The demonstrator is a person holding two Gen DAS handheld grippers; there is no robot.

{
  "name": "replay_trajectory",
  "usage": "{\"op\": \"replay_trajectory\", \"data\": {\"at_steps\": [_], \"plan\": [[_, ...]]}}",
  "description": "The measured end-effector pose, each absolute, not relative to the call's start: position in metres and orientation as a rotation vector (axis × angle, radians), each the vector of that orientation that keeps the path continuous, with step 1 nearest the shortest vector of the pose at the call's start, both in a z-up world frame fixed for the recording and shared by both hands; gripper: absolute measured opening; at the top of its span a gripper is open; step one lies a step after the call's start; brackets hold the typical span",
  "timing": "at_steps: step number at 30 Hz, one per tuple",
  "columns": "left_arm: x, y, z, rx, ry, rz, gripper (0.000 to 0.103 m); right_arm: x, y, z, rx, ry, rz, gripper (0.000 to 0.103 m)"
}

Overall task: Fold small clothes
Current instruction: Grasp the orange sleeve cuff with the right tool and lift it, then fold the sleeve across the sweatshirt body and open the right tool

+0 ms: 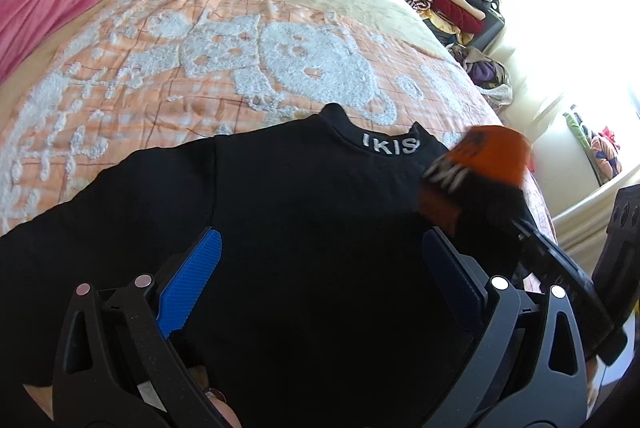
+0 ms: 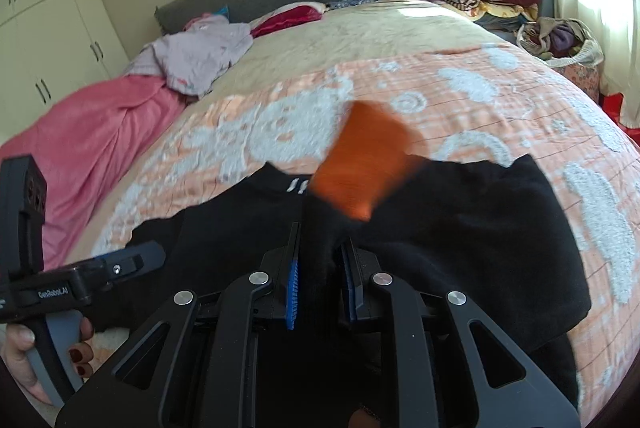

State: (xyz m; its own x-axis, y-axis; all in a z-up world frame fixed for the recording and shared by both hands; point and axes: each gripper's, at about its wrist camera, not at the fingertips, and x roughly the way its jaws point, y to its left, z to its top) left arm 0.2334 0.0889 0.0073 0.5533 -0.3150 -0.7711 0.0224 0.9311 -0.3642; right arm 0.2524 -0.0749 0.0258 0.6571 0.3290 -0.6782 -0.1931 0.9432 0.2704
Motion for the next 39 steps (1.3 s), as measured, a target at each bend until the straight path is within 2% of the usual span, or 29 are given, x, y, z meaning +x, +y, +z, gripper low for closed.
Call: {"op": "replay_trajectory", "data": {"at_steps": [1, 2, 3, 8, 17, 19, 21, 23, 28, 31, 32, 39], "plan": [[0.234, 0.091, 0.006, -0.345, 0.973, -0.21, 0.094, 0.253, -0.069, 0.024, 0.177, 0.808, 0.309, 0.023], [0.233, 0.093, 0.005, -0.357, 0.976, -0.218, 0.094, 0.252, -0.065, 0.022, 0.176, 0.81, 0.323, 0.035], [0.232, 0.095, 0.004, -0.373, 0.983, -0.227, 0.094, 0.249, -0.059, 0.021, 0.174, 0.803, 0.348, 0.04], [0.23, 0.101, -0.003, -0.417, 1.003, -0.247, 0.094, 0.235, -0.043, 0.014, 0.172, 0.819, 0.453, 0.056], [0.227, 0.091, -0.022, -0.534, 1.071, -0.361, 0.093, 0.202, -0.067, 0.007, 0.239, 0.849, 0.464, 0.061], [0.225, 0.08, -0.027, -0.53, 1.086, -0.387, 0.087, 0.197, -0.085, 0.007, 0.267, 0.838, 0.403, 0.065], [0.225, 0.071, -0.031, -0.531, 1.102, -0.413, 0.064, 0.193, -0.1, 0.008, 0.293, 0.829, 0.362, 0.065], [0.226, 0.06, -0.037, -0.54, 1.124, -0.43, 0.059, 0.188, -0.113, 0.01, 0.318, 0.816, 0.338, 0.065], [0.226, 0.042, -0.048, -0.503, 1.131, -0.385, 0.056, 0.179, -0.138, 0.013, 0.367, 0.794, 0.292, 0.066], [0.227, 0.034, -0.046, -0.442, 1.099, -0.363, 0.026, 0.177, -0.146, 0.014, 0.368, 0.787, 0.272, 0.066], [0.227, 0.033, -0.046, -0.439, 1.092, -0.367, 0.007, 0.176, -0.148, 0.014, 0.375, 0.787, 0.269, 0.066], [0.213, 0.034, -0.01, -0.341, 0.958, -0.406, 0.004, 0.17, -0.154, 0.013, 0.38, 0.792, 0.255, 0.066]]}}
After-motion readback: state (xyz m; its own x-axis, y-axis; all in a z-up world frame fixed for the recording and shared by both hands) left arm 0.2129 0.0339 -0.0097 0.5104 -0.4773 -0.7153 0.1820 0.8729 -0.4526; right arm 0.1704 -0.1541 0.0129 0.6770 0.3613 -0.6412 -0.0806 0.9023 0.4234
